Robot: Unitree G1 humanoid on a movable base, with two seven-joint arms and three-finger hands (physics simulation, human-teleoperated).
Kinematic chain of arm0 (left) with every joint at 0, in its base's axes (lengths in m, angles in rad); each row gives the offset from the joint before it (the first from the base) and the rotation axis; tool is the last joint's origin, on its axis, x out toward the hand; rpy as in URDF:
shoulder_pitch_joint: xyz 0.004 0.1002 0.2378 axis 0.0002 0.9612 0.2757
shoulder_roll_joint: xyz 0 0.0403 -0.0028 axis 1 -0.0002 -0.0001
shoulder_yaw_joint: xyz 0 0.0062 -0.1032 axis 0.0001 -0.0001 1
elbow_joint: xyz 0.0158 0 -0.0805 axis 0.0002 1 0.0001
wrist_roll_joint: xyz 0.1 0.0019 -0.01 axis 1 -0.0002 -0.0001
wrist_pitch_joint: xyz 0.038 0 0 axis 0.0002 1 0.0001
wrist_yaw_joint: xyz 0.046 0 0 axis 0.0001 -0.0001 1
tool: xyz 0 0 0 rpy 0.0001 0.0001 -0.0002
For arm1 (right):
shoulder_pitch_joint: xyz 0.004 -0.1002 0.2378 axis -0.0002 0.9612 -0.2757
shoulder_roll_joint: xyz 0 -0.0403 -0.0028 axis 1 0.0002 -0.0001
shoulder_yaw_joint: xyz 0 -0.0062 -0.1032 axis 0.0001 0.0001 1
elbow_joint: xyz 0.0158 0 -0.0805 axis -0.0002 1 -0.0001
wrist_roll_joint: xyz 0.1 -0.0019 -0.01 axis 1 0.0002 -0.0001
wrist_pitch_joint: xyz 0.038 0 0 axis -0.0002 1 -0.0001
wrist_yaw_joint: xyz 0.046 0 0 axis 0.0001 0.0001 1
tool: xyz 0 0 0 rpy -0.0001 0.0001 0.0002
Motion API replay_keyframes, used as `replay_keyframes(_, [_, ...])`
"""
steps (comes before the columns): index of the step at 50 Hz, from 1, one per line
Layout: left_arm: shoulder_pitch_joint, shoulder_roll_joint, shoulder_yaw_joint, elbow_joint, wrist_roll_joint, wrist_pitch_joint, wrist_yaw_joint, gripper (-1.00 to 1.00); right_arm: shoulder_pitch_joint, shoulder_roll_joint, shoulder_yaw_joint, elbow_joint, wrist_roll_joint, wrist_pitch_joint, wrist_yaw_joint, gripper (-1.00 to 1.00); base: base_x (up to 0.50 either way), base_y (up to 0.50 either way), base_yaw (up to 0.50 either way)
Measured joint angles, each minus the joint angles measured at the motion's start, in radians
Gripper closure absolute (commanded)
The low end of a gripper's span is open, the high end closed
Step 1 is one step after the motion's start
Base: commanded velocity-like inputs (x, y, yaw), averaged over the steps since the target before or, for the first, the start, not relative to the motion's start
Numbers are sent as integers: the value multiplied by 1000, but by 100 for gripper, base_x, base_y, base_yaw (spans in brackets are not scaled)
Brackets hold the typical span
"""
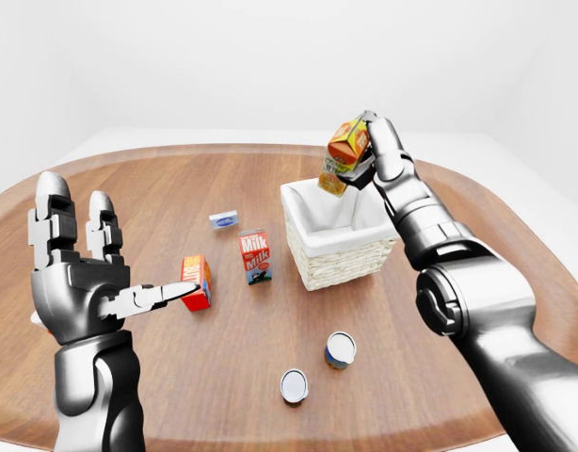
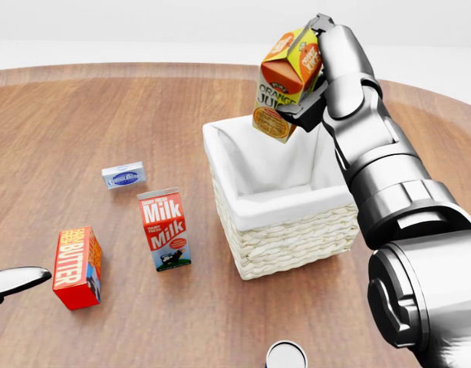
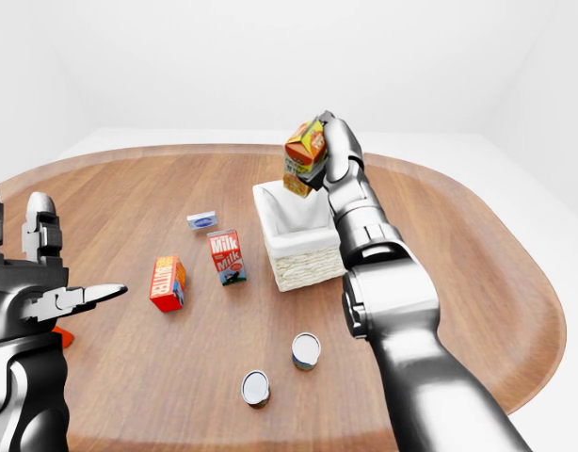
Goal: Pick up the orange juice, and put it in the basket.
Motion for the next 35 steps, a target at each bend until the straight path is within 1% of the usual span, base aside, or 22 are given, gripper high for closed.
replay_keyframes(35, [-3, 0, 0, -1, -3, 0, 3, -100, 63, 10, -40, 15, -45, 0, -59, 100, 0, 0, 0])
